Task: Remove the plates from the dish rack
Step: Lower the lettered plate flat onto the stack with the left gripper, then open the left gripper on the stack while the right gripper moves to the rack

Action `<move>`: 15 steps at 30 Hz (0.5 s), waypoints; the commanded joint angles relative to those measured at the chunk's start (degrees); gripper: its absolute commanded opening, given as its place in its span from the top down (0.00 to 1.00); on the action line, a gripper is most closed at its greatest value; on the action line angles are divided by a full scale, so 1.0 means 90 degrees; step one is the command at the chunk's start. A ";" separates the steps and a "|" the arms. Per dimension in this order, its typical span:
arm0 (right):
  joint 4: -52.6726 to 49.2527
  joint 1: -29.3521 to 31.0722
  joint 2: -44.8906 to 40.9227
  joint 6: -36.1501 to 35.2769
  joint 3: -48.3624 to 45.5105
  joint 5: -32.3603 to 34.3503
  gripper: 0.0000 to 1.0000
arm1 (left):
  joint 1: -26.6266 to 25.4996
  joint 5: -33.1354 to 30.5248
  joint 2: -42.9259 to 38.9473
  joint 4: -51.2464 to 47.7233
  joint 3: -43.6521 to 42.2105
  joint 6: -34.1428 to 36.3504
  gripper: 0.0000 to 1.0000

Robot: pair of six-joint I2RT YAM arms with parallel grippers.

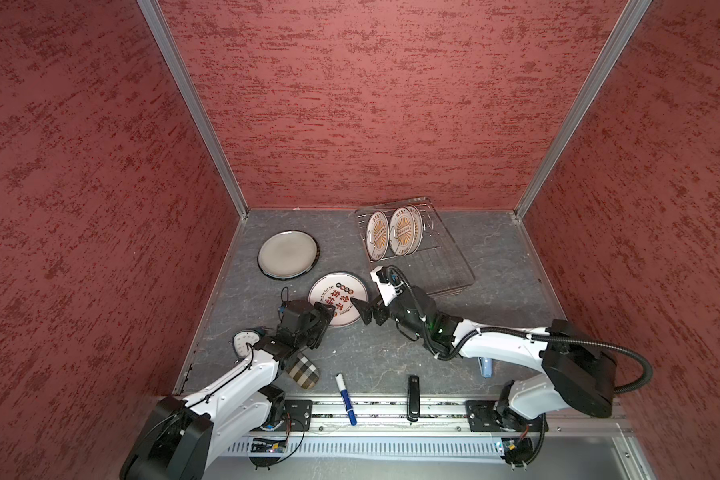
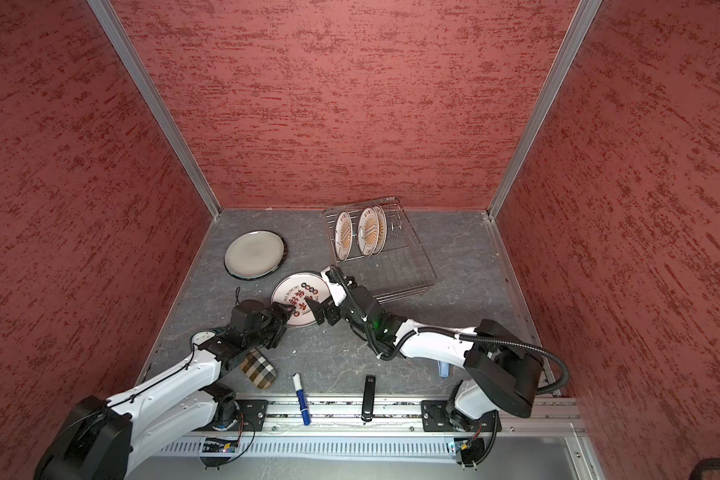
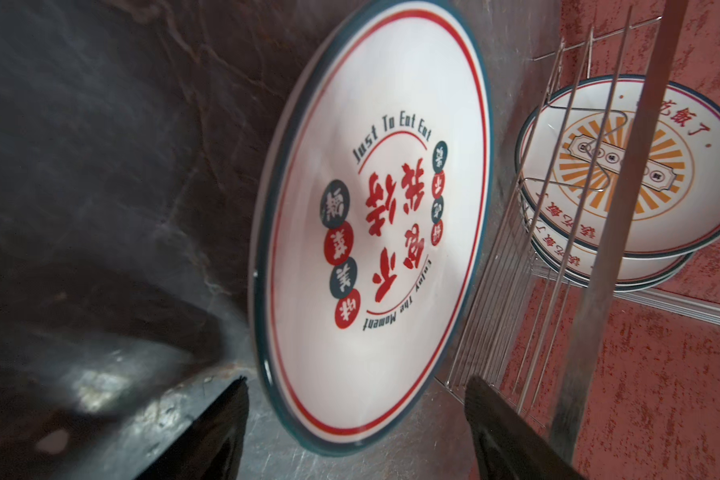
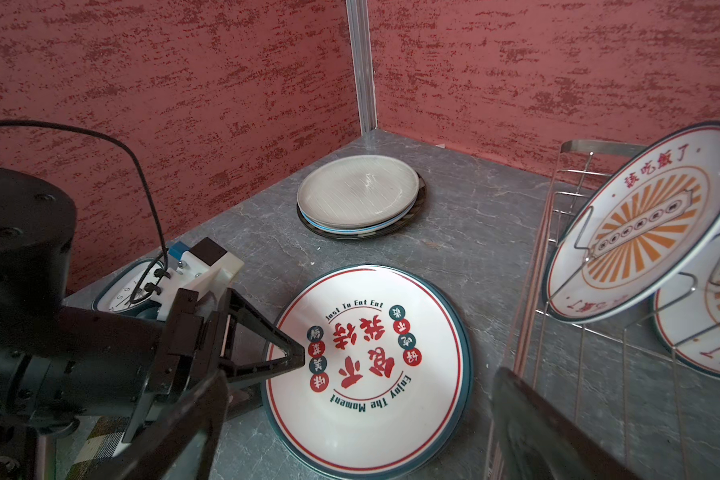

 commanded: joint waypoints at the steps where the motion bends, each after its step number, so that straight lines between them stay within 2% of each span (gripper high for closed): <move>1: 0.0155 0.0069 0.0028 -0.0104 0.0079 0.0089 0.01 | 0.0051 0.0116 0.0365 0.0471 0.0071 0.0018 0.18; 7: 0.0137 0.0069 -0.0074 -0.0121 -0.0016 0.0154 0.01 | 0.0269 0.0392 0.0862 0.0753 0.0141 0.0062 0.19; 12: 0.0194 0.0069 -0.0105 -0.0127 -0.0075 0.0191 0.01 | 0.0344 0.0129 0.0309 0.0476 -0.0036 0.0055 0.16; 15: 0.0448 0.0067 -0.0110 -0.0108 -0.0158 0.0340 0.01 | 0.0335 -0.0109 -0.0179 0.0102 -0.0082 0.0067 0.08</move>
